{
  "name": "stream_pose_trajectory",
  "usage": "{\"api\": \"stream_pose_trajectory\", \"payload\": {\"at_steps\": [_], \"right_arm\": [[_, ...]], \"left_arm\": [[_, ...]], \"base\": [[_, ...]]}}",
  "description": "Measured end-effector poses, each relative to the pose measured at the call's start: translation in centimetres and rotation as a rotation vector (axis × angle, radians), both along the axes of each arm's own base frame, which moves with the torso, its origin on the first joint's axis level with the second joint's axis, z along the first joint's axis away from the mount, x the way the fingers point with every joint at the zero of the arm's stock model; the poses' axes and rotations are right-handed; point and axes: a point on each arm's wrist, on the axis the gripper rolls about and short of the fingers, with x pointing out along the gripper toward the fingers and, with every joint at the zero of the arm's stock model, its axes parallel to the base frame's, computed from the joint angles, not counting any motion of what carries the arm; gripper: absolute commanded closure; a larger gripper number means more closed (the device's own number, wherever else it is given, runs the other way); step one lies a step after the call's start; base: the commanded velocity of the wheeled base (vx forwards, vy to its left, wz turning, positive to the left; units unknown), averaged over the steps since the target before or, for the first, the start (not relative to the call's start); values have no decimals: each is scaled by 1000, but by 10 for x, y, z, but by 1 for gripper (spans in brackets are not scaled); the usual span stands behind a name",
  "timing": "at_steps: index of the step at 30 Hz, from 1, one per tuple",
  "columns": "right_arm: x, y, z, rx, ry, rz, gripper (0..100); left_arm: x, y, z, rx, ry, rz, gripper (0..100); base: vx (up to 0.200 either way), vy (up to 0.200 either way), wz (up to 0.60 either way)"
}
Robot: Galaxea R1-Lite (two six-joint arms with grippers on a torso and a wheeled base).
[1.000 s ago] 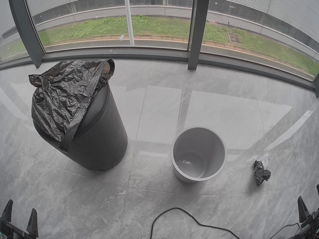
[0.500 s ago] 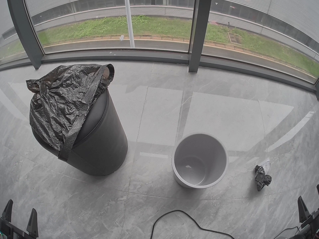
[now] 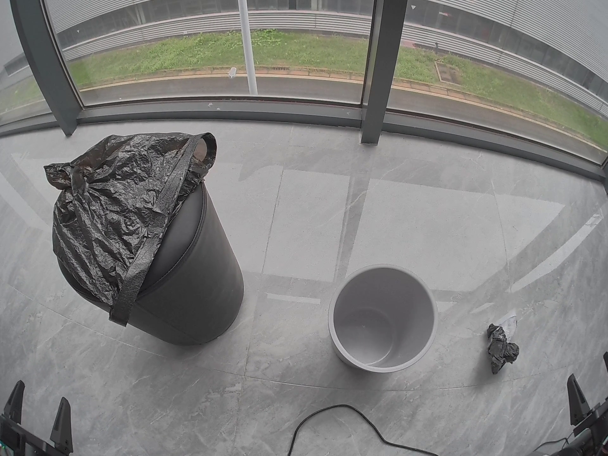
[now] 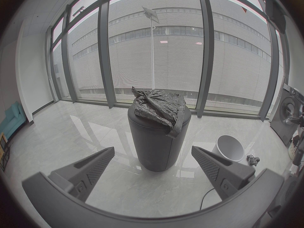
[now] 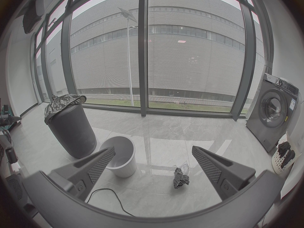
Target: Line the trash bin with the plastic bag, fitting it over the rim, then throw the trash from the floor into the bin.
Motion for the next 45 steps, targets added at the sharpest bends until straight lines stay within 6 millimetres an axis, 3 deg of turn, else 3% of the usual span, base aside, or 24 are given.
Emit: {"api": "stream_pose_trajectory", "payload": {"at_steps": [11,23,29,45], "right_arm": [[0,0,0,1,0,-2,0],[0,0,0,2,0,-2,0],[0,0,0,2,0,-1,0],[0,0,0,3,-1,-2,0]], "left_arm": [[0,0,0,3,1,-1,0],[0,0,0,9,3,-5,0],[0,0,0,13,5,-6,0],[0,0,-1,18,8,-12,0]], "base": [[0,164,0],[0,0,0],[100,200,0],[38,0,0]]}}
